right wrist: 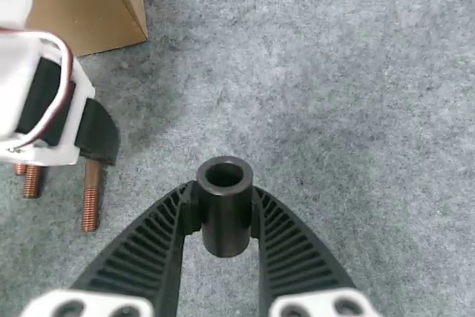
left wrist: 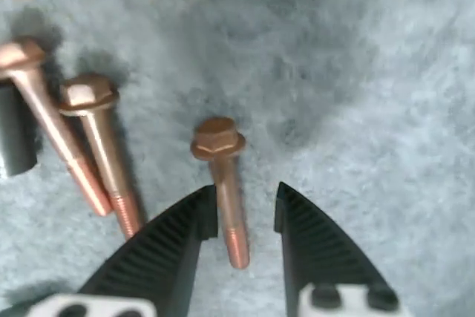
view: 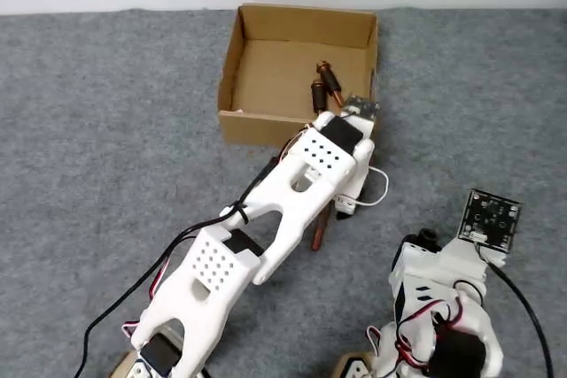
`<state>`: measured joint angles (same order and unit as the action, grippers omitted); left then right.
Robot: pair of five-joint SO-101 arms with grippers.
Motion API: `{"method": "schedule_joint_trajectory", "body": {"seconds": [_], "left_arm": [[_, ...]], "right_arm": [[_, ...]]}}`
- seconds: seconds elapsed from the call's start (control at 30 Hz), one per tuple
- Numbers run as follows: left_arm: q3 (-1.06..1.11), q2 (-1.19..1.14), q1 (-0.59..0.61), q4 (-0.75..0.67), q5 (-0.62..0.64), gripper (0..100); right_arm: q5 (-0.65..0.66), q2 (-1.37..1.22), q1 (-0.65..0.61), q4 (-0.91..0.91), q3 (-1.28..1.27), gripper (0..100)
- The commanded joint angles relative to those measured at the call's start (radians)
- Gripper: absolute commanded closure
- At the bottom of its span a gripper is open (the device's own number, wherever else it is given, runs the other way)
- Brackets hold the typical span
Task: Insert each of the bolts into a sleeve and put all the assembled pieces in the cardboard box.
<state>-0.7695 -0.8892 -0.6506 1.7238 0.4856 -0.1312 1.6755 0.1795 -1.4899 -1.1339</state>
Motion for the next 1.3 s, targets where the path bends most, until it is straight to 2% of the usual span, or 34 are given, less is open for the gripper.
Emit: {"method": "schedule_joint_trajectory", "body": {"seconds": [0.0,0.2,0.4,0.47,0.57,0.83,1.13,1.27], "left_arm": [[0.019,0.012,0.014,0.015,0.009,86],[0.101,0.012,0.072,-0.107,0.009,86],[0.176,0.012,0.072,-0.215,0.009,86],[0.176,0.012,0.071,-0.212,0.009,88],[0.176,0.015,0.071,-0.212,0.008,100],[0.173,0.083,0.032,-0.043,0.044,100],[0.182,0.404,0.031,-0.029,0.051,100],[0.257,0.528,0.031,-0.029,0.049,100]], "right_arm": [[0.011,0.002,0.015,0.024,0.002,99.1],[0.011,0.004,0.015,0.024,0.000,99.1],[0.011,0.004,0.015,0.024,0.000,99.1],[0.011,0.004,0.015,0.024,0.000,99.1],[0.011,0.004,0.015,0.024,0.000,99.1],[0.011,0.004,0.012,0.024,0.000,99.1],[0.011,0.004,0.010,0.024,0.005,99.1],[0.011,0.004,0.010,0.022,0.006,99.1]]}}
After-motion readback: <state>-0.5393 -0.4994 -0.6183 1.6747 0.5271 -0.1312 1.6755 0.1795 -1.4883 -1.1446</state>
